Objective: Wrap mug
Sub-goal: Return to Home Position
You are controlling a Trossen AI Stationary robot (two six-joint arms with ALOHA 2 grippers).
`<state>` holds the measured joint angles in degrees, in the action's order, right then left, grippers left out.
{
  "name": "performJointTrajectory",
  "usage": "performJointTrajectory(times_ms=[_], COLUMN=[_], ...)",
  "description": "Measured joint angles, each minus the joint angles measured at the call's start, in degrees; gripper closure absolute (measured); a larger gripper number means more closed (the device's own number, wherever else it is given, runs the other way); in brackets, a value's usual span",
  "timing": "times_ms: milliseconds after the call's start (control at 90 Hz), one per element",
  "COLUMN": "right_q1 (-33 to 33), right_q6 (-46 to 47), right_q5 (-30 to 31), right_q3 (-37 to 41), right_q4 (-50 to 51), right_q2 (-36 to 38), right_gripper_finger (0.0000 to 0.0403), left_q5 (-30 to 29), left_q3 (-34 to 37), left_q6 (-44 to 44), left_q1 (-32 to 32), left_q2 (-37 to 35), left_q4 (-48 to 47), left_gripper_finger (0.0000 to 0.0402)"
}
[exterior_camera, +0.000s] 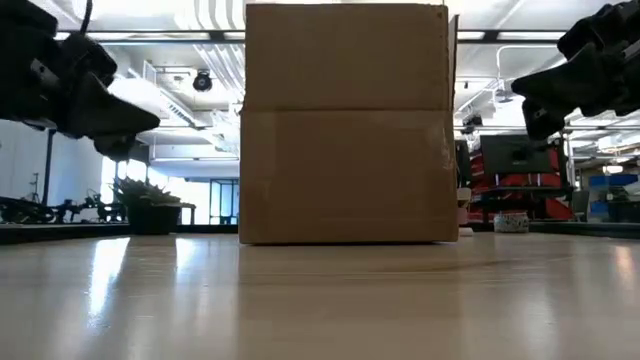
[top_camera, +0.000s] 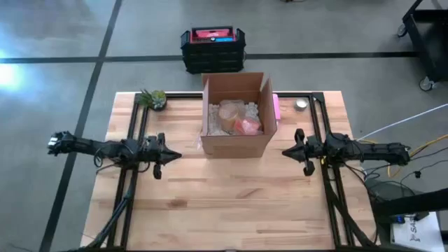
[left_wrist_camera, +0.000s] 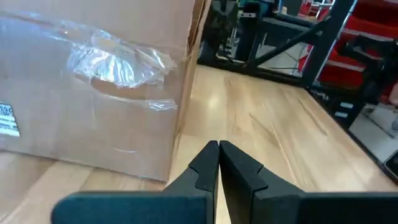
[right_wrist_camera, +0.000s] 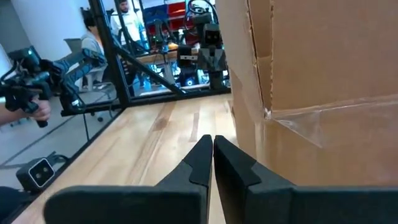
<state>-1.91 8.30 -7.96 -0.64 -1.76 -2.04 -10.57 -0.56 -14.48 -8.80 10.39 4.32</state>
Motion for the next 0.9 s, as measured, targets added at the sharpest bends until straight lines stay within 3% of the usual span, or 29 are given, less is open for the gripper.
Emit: performJointTrajectory(times_ms=[356, 433, 611, 744, 900], right_q1=[0.00, 0.00, 0.00, 0.00, 0.00], right_q6=[-1.17, -1.85, -1.31, -0.21, -0.26], right_q5=[0.43, 0.45, 0.45, 0.44, 0.43], right_q3=[0.02, 0.02, 0.02, 0.02, 0.02], right_q4=[0.09, 0.11, 0.12, 0.11, 0.10], right_q2=[-1.96, -2.84, -3.33, -3.30, -3.30], right_gripper_finger=[0.0403, 0.0403, 0.0403, 0.0403, 0.0403], left_q5=[-5.99, -5.95, -5.79, -3.37, 0.20], left_q3=[-0.48, -0.50, -0.24, -0.02, 0.00], left_q6=[2.10, -0.83, 5.74, 7.50, 6.38], left_q1=[0.00, 0.00, 0.00, 0.00, 0.07], left_q2=[-1.22, -1.11, -4.68, -10.41, -10.27], left_q4=[-0.27, -0.39, 0.46, -0.64, -1.57], left_gripper_finger=[0.0402, 0.0402, 0.0402, 0.0402, 0.0402])
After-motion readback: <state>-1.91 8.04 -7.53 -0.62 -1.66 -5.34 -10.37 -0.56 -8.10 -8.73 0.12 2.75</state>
